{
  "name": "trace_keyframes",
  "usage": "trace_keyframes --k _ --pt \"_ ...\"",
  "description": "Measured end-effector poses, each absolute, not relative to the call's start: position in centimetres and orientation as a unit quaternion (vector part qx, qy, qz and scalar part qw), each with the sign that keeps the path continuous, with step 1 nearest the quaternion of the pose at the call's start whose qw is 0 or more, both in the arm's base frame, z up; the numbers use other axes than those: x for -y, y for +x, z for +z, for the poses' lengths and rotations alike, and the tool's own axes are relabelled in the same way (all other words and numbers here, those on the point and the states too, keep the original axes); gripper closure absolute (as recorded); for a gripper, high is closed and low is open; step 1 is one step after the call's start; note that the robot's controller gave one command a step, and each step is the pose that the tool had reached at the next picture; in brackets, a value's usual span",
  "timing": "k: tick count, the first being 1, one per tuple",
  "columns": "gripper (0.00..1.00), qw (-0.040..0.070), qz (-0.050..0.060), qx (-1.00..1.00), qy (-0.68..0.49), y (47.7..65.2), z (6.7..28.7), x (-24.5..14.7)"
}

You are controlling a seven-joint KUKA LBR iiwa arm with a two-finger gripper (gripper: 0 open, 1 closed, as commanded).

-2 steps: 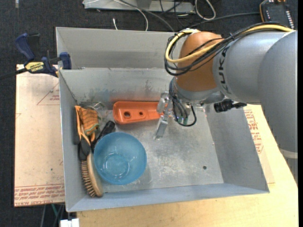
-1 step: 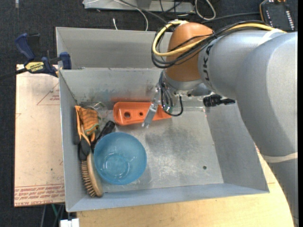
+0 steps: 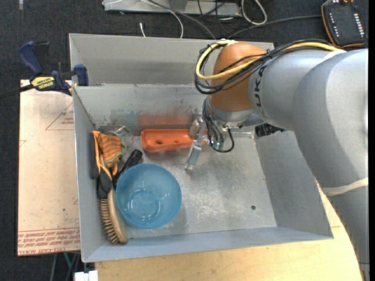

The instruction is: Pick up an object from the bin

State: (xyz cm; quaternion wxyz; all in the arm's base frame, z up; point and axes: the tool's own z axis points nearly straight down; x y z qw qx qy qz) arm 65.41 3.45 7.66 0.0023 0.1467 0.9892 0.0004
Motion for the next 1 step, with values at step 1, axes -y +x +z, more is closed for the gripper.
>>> trace_keyframes --k 1 --pt "1.0 0.017 0.005 -0.982 0.186 64.12 7.42 -5.5"
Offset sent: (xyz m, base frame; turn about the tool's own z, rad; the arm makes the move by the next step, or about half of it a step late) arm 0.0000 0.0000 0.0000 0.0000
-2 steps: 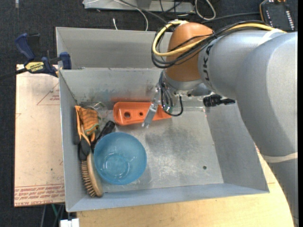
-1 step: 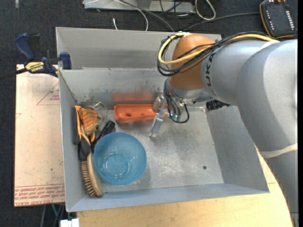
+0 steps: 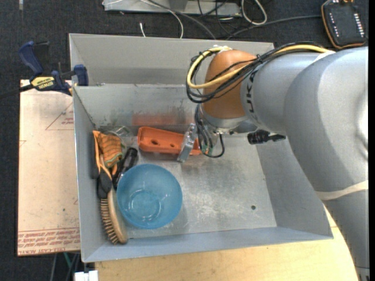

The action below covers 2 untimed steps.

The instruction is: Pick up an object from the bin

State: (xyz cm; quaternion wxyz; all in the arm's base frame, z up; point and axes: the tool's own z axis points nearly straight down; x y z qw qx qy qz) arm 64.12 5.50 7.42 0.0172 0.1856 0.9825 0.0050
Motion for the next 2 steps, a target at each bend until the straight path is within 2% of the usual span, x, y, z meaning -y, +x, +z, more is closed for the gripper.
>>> trace_keyframes --k 1,2 --pt "1.0 0.017 0.005 -0.983 0.185 64.1 7.4 -5.5" --pt "1.0 0.016 0.005 -0.984 0.18 64.1 17.2 -5.3"
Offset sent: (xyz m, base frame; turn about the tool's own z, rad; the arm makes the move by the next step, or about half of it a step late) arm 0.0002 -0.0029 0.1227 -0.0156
